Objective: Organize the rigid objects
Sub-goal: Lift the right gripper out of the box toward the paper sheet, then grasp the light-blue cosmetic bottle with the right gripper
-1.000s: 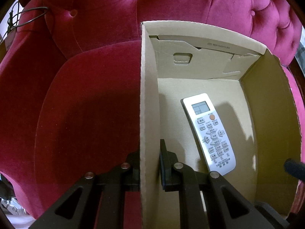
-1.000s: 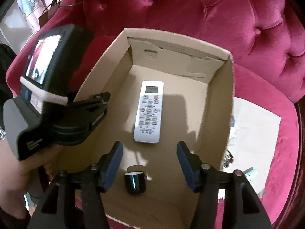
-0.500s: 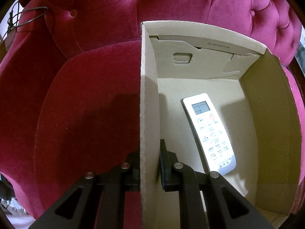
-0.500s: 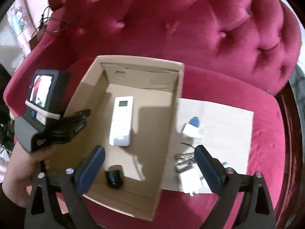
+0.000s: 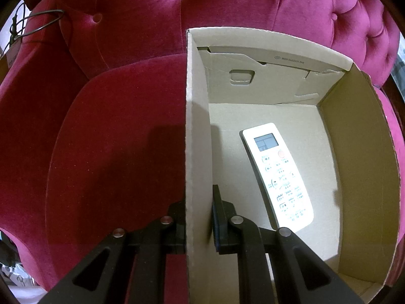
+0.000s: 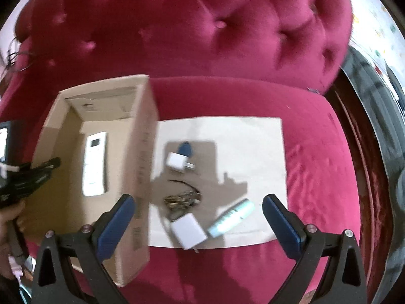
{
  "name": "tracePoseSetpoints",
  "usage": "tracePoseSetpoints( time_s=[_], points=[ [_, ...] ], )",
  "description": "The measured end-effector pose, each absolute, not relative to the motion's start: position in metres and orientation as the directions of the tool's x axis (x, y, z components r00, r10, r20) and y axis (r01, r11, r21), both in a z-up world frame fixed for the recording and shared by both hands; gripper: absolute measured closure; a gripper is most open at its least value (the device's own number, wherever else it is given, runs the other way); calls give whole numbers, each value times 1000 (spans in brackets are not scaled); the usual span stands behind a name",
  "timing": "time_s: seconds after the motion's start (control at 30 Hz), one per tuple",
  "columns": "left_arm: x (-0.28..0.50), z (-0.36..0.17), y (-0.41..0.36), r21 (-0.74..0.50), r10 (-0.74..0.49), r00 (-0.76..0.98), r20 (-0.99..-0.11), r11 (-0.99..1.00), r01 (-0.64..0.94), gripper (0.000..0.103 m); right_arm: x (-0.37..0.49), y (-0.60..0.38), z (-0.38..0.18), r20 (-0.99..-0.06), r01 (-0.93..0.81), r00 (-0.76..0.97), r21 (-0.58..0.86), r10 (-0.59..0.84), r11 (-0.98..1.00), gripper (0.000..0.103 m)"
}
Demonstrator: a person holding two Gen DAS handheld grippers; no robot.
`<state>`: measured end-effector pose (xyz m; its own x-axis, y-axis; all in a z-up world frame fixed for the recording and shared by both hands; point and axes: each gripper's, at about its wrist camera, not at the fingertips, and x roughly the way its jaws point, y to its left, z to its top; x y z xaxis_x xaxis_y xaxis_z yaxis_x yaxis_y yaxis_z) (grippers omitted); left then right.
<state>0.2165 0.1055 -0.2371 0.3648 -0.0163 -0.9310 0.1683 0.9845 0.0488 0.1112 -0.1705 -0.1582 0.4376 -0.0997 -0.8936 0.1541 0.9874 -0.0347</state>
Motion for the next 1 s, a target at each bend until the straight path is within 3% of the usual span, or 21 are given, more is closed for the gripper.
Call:
tracePoseSetpoints(
  time_s=[0.4, 1.0],
  points=[
    [216, -238, 105, 50, -15, 365, -931, 984, 168, 89, 113, -219, -227, -932, 288, 333, -45, -144, 957, 0],
    [216, -238, 102, 63, -4, 366, -930, 983, 172, 89, 121, -253, -292, -977, 380, 197, 2, -79, 925, 1]
  ],
)
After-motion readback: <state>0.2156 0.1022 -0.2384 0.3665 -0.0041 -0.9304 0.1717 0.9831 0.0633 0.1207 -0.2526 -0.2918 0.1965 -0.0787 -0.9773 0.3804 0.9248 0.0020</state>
